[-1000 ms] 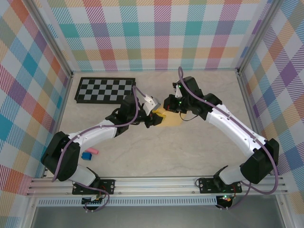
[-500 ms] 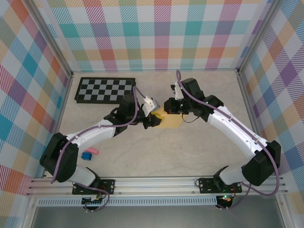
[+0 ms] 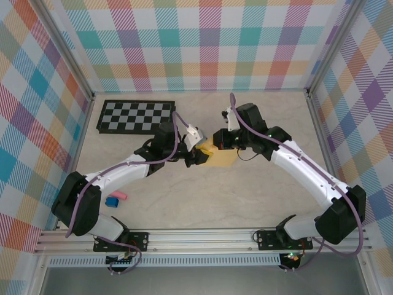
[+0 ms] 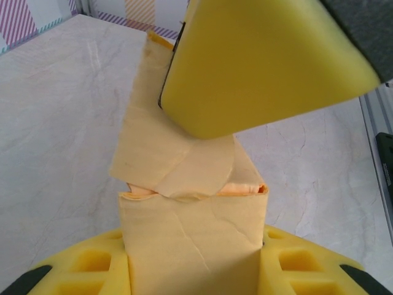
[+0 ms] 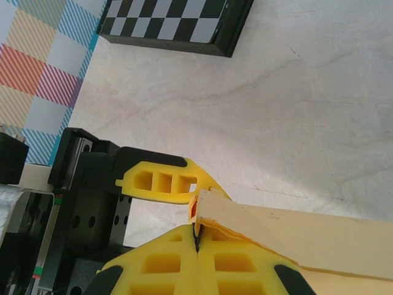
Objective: Fold the paper box
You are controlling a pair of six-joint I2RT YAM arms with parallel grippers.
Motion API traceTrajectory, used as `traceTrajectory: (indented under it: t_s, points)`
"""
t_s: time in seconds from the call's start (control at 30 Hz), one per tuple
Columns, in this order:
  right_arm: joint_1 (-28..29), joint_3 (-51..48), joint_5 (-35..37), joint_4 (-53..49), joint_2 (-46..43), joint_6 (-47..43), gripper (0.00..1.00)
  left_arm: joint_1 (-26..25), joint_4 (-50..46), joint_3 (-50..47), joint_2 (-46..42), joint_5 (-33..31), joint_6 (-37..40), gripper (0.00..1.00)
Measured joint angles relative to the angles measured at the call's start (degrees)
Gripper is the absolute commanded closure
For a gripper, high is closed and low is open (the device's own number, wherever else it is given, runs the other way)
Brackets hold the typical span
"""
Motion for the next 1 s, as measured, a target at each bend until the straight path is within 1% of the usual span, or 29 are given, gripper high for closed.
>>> traceTrajectory:
  t_s: [0.43, 0.67, 1.0]
  points:
    - [-0.55, 4.46, -2.86, -5.49, 2.32, -3.74, 1.00, 0.26, -4.07, 1.84, 0.02, 0.96, 5.77, 0.76]
    - [-1.07, 5.03, -5.14, -6.25, 3.45, -6.73, 1.00, 0.63, -5.68, 2.14, 0.04, 1.33, 5.99, 0.76]
    - [-1.11, 4.79, -5.40, -6.40, 3.43, -10.21, 1.00, 0.76, -7.23, 2.95, 0.46, 2.54, 6.23, 0.76]
